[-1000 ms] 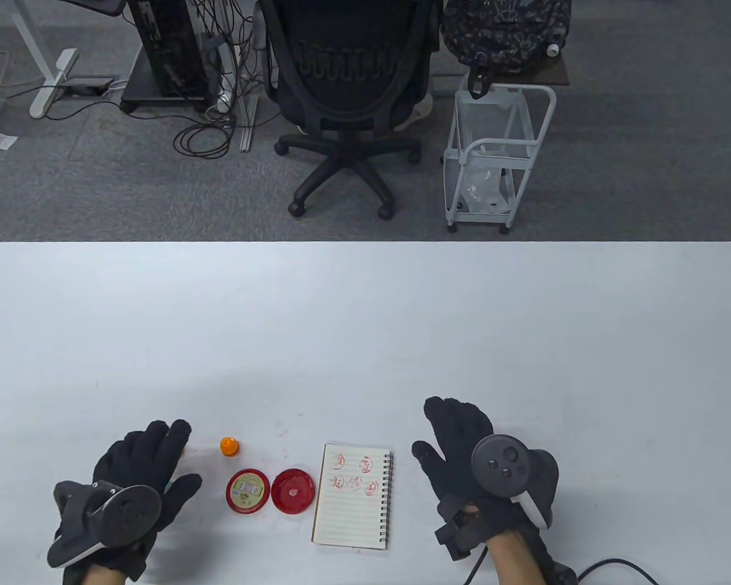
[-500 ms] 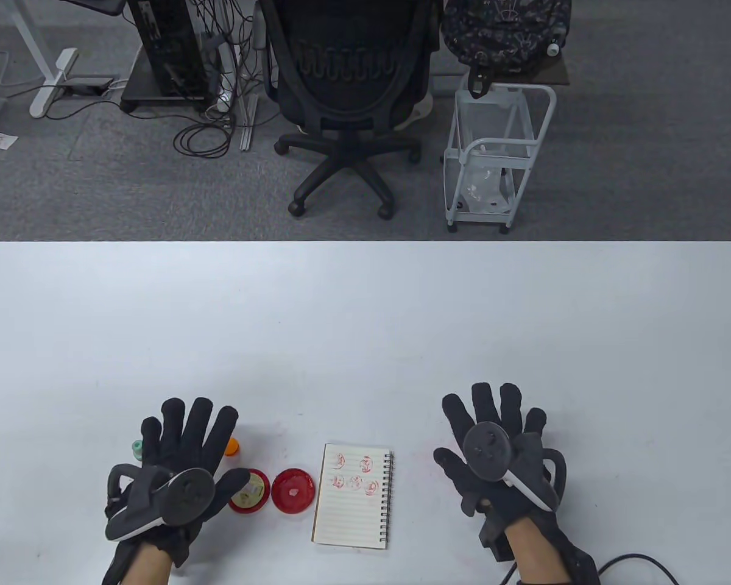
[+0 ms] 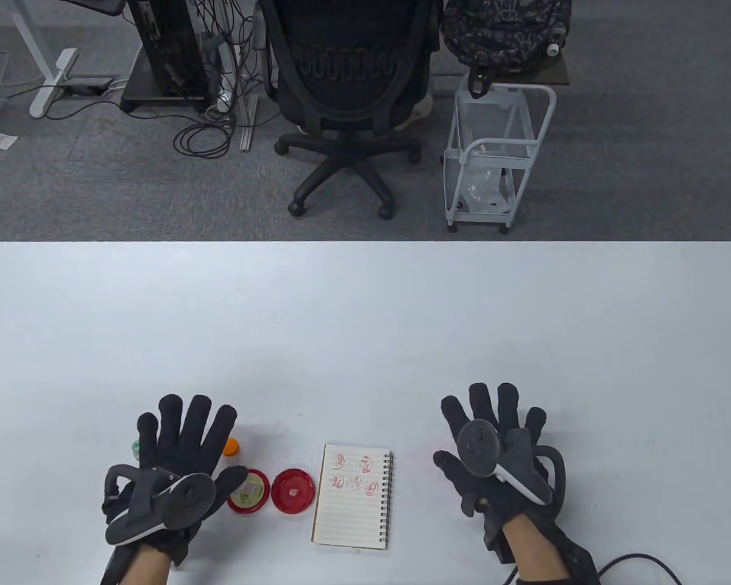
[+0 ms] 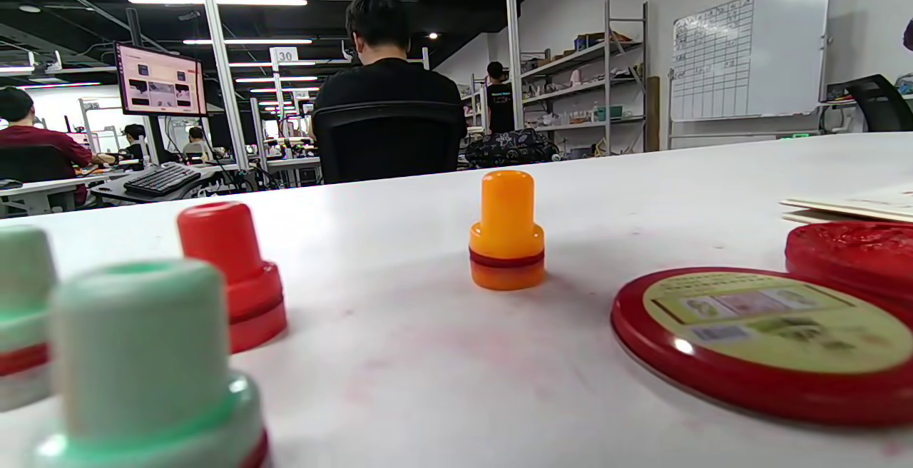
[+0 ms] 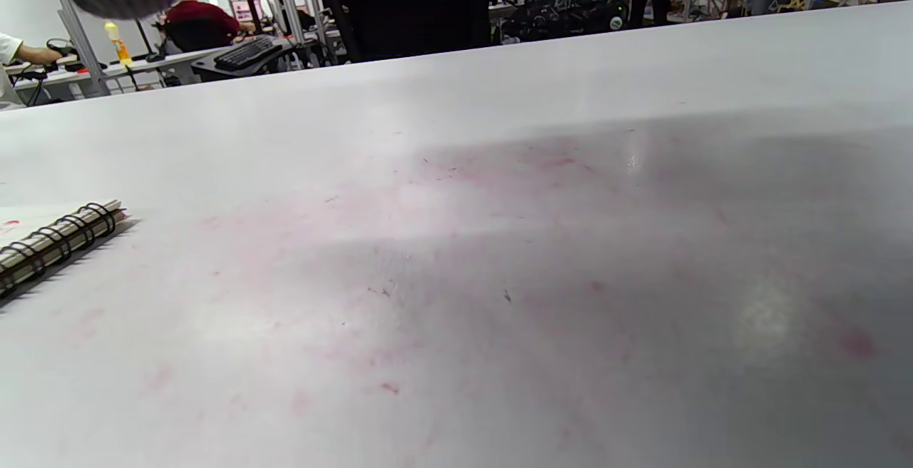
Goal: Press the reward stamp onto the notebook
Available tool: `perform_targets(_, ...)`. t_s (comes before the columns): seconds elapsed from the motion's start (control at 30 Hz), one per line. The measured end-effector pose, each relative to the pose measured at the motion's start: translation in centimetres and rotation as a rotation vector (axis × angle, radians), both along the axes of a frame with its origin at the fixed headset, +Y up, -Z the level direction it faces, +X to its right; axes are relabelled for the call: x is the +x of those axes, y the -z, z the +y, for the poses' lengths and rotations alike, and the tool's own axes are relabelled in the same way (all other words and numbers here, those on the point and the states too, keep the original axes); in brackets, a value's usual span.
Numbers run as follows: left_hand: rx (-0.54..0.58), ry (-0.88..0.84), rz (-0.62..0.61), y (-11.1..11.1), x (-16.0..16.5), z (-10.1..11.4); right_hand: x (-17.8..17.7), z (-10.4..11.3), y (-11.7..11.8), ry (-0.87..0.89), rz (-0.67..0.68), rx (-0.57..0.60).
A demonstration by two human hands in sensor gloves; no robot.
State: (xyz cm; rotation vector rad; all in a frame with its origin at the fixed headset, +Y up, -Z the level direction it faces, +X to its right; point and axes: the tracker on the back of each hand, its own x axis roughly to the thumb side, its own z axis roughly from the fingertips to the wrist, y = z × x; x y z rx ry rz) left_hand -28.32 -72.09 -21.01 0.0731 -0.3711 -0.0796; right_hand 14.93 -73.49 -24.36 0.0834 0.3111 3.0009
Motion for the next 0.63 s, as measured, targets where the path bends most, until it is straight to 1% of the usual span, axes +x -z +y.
perform_targets(0.23, 0.001, 0.017, -0.003, -0.06, 0.18, 0.08, -0.01, 0.01, -0.11, -0.004, 0.004, -0.020)
perform_targets(0.63, 0.005, 0.034, -0.004, -0.06, 0.30, 0.11, 0.04, 0.01, -0.20, -0.011, 0.003, -0.014)
